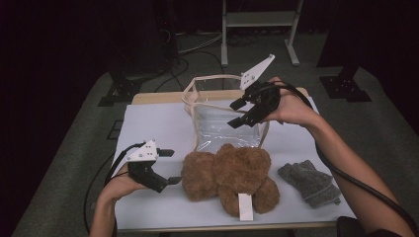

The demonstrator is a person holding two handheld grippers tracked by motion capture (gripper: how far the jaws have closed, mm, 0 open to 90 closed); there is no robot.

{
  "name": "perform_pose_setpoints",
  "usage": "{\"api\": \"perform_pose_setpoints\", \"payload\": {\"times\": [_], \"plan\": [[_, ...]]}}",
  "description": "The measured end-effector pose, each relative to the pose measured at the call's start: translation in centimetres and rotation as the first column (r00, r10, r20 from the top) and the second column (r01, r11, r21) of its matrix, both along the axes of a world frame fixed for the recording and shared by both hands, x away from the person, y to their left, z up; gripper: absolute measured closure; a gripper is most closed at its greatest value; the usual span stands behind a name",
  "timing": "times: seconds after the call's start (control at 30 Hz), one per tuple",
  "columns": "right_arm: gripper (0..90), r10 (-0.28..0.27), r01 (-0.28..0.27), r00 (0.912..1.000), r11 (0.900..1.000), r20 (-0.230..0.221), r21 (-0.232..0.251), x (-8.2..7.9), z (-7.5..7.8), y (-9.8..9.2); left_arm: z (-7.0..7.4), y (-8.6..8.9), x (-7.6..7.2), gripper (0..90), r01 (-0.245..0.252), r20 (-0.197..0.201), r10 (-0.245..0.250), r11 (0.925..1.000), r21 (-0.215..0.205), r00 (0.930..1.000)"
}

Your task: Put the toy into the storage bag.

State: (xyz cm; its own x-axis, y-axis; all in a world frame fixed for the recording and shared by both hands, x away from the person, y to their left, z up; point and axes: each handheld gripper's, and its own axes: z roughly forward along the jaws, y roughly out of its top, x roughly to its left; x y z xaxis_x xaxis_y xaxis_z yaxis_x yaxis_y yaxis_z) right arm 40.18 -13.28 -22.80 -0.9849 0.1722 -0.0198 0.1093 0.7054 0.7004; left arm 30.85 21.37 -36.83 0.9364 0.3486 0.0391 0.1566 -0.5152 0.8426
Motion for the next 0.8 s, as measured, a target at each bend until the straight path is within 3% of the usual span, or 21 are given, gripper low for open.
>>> {"api": "perform_pose_setpoints", "payload": {"times": [0.13,0.23,0.43,0.57,0.7,0.8], "plan": [[30.8,0.051,-0.052,0.9983,0.998,-0.028,-0.020,-1.9,-1.0,1.1,0.1,0.0,-0.1,8.7,0.002,0.001,-0.002,1.0000,-0.003,1.0000],[29.0,0.089,-0.092,0.9948,0.994,-0.049,-0.061,-3.2,-2.6,2.2,0.0,0.0,-0.1,8.7,-0.001,-0.002,0.001,1.0000,-0.005,1.0000],[27.0,0.132,-0.143,0.9869,0.982,-0.092,-0.125,-4.5,-5.6,3.6,-0.2,0.0,0.0,8.7,-0.002,-0.009,0.002,1.0000,-0.004,1.0000],[26.0,0.139,-0.157,0.9840,0.973,-0.112,-0.171,-4.7,-7.2,4.2,-0.2,0.0,0.0,8.7,-0.002,-0.012,0.002,1.0000,-0.002,0.9999],[24.9,0.114,-0.134,0.9887,0.964,-0.098,-0.228,-4.9,-8.3,4.4,-0.4,0.1,0.0,8.7,-0.005,-0.016,0.005,1.0000,-0.001,0.9999],[23.9,0.117,-0.136,0.9887,0.960,-0.094,-0.244,-5.0,-8.9,4.4,-0.5,0.1,0.1,8.7,-0.007,-0.020,0.007,1.0000,-0.001,0.9998]]}}
